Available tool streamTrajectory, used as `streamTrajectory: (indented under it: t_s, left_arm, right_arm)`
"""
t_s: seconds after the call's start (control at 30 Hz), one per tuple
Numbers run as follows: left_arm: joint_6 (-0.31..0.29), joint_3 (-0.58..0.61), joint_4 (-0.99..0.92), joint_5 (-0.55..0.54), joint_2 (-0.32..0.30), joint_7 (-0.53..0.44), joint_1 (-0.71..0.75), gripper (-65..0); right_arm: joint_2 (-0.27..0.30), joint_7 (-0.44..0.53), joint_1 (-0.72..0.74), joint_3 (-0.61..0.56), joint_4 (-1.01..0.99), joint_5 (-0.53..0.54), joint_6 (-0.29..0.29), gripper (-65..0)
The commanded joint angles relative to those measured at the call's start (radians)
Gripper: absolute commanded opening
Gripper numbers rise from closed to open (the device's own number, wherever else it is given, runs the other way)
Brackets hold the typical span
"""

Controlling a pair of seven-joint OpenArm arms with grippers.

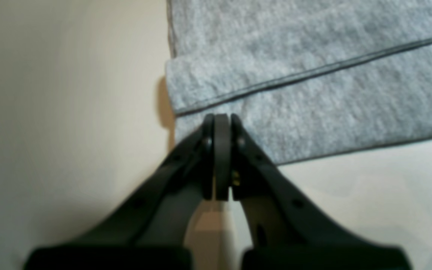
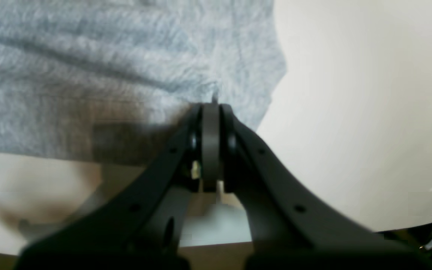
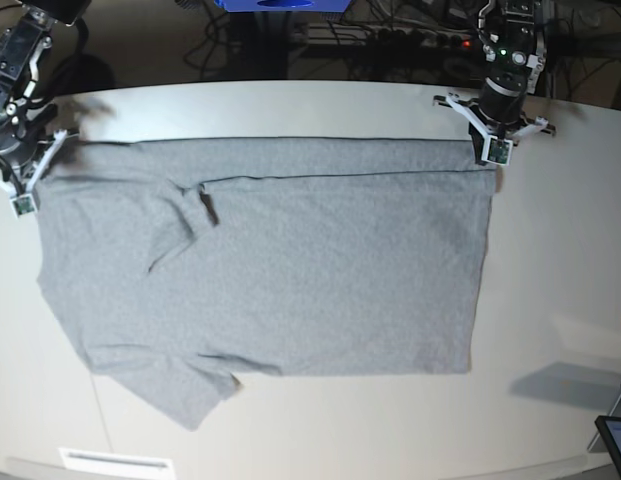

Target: Fold the T-shirt properly

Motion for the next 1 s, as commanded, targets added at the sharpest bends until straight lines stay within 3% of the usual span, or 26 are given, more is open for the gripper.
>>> streamTrajectory:
  t_s: [0.0, 0.87, 0.97]
  left_arm:
    - [0.009, -0.006, 0.013, 0.0, -0.011, -0.019, 0.003, -65.0]
    - [0.009, -0.006, 0.013, 0.0, -0.011, -0.019, 0.006, -65.0]
    - [0.009, -0.006, 0.013, 0.0, -0.011, -0.019, 0.006, -65.0]
  right_arm:
    - [0.02, 0.014, 0.009, -0.006, 0.015, -0.001, -0.001, -65.0]
    - [0.043, 0.014, 0.032, -0.008, -0.021, -0.001, -0.001, -64.7]
    - [0.046, 0.014, 0.032, -0.008, -0.021, -0.001, -0.001, -60.9]
